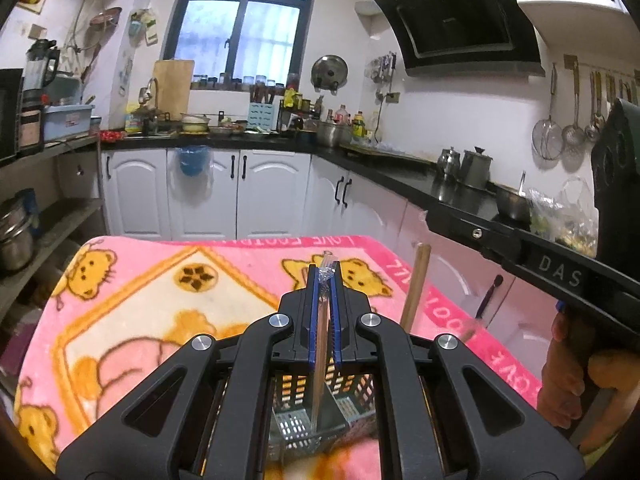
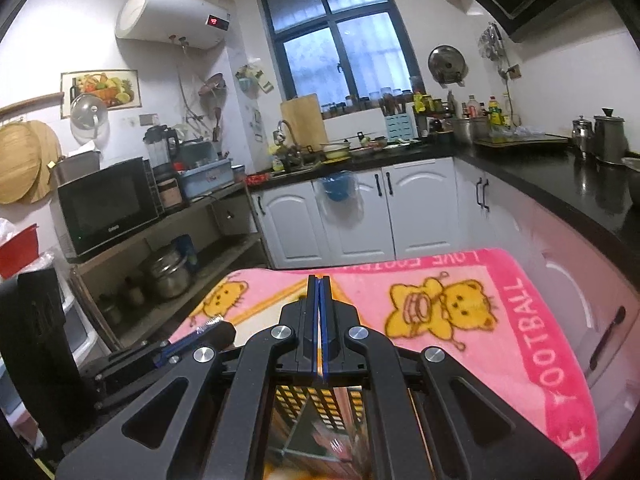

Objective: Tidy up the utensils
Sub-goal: 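Drop the chopstick into the caddy by opening the left gripper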

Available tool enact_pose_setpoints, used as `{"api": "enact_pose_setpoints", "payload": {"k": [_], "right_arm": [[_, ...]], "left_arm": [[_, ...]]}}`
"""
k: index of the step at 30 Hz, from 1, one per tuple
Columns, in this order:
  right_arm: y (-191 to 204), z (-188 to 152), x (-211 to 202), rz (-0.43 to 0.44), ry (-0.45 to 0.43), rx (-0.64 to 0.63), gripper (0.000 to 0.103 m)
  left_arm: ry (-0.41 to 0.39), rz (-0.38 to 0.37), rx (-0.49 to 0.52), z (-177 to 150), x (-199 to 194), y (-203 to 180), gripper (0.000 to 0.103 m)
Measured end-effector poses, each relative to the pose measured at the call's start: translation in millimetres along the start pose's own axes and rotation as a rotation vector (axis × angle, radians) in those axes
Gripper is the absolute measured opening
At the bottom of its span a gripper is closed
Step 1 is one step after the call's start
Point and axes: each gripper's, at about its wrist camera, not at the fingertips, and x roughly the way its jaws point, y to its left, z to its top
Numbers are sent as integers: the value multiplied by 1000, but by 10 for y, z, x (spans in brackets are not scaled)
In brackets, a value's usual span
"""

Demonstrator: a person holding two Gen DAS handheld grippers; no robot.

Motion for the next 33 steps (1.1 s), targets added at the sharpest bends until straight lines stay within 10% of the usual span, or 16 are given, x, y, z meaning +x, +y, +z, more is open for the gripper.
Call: {"api": "enact_pose_setpoints", "payload": {"k": [14, 33], "right_arm": [[-94, -245, -283, -24, 14, 4, 31], [45, -471, -627, -44, 40, -54, 55]], "left_arm": [[33, -9, -38, -132, -113, 69, 4], [2, -10, -87, -196, -524, 83, 59]]}}
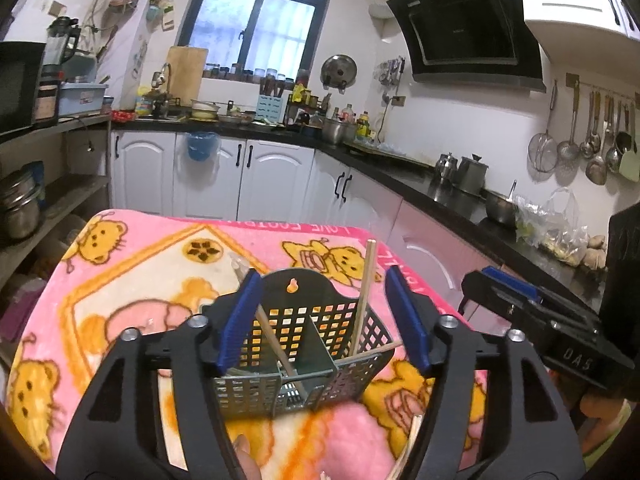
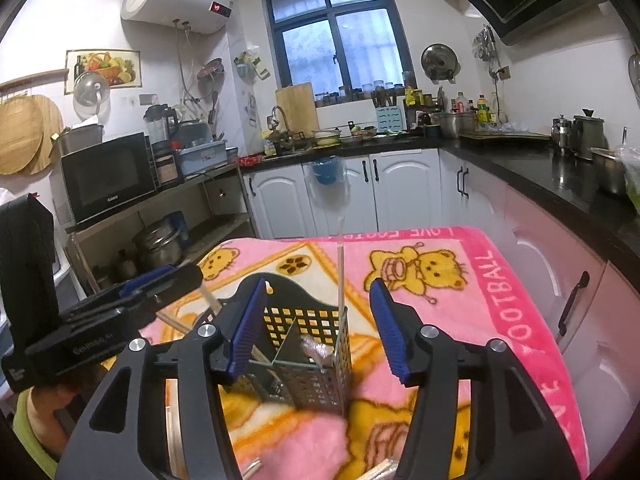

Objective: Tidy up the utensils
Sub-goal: 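Drop the chopstick into the caddy by opening the left gripper, then move the left tool back toward the chopstick pile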

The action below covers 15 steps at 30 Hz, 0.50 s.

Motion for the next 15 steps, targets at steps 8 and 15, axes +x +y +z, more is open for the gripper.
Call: {"api": "enact_pose_setpoints", "payload": {"k": [8, 15], "right_arm": [[19, -87, -163, -5, 0, -3, 66], [-11, -185, -246, -15, 10, -8, 70]], "left_arm": [[-24, 6, -15, 1, -212, 12, 78], [-39, 24, -9, -108, -404, 4, 90]]}}
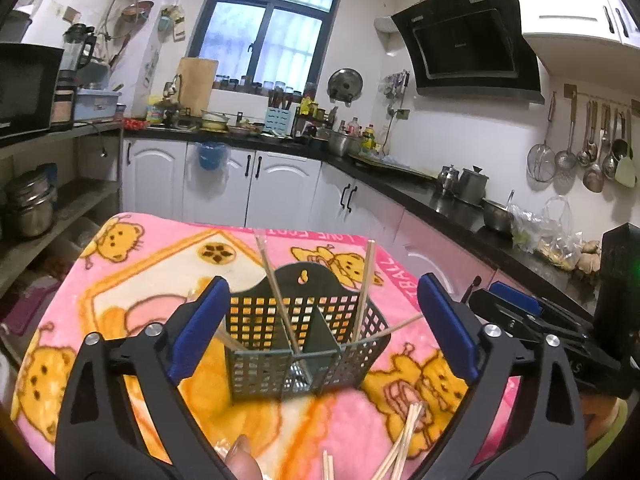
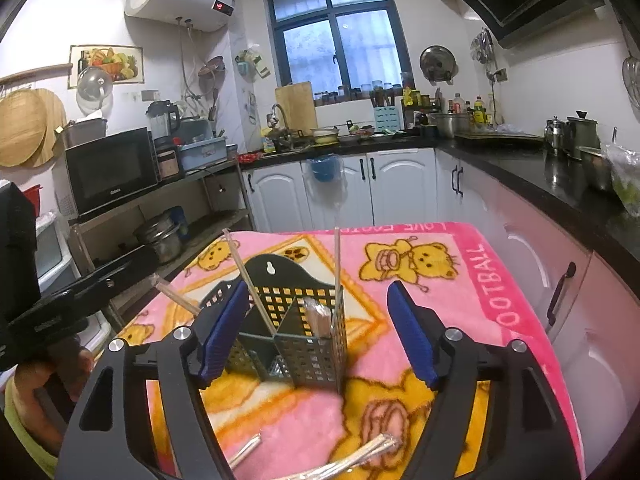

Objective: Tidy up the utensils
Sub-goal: 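Move the left tool back toward the chopstick pile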

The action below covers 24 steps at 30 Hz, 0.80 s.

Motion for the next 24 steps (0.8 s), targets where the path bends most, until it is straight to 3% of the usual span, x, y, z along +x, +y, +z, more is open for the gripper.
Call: {"api": "enact_pose_setpoints", "payload": {"k": [9, 24], "right_arm": [[-12, -184, -58, -7, 43, 5, 70], [-75, -474, -77, -8, 105, 20, 69]], "left_arm": [[11, 19, 9, -158, -183, 21, 92], [80, 60, -69, -461, -241, 243, 92]]}}
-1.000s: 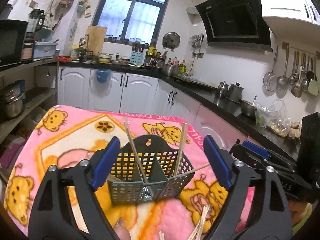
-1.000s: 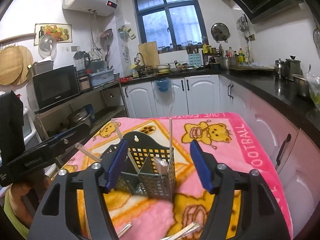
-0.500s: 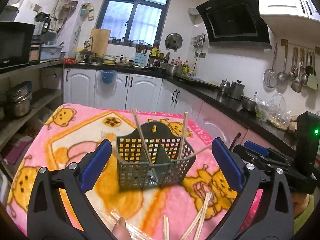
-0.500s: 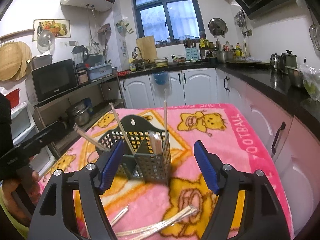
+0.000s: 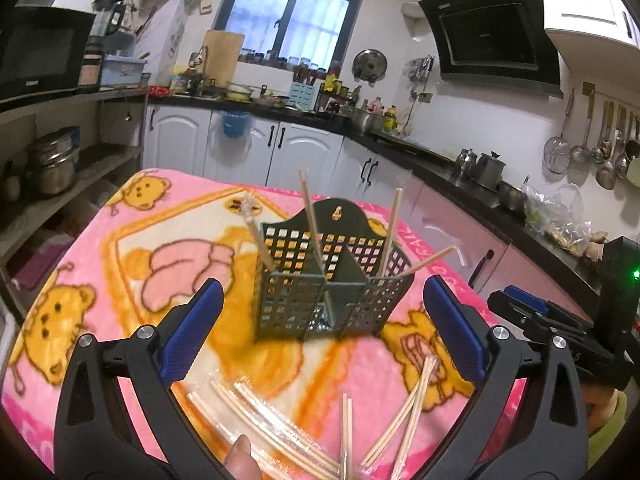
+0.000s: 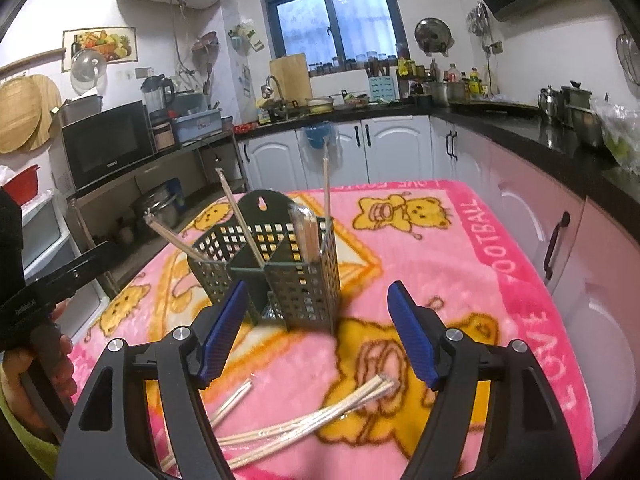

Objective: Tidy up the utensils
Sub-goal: 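Move the left tool back toward the chopstick pile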

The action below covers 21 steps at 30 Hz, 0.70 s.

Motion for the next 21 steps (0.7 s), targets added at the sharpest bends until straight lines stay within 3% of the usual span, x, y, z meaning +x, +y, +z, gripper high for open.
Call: {"api": "enact_pose_setpoints", "payload": {"k": [6, 21], "right_arm": [[-34, -125, 50, 1, 41, 2, 61], [-36, -411, 187, 15, 140, -8, 58]], "left_arm": [[30, 15, -37, -123, -10, 121, 92], [108, 96, -107, -458, 26, 432, 92]]}}
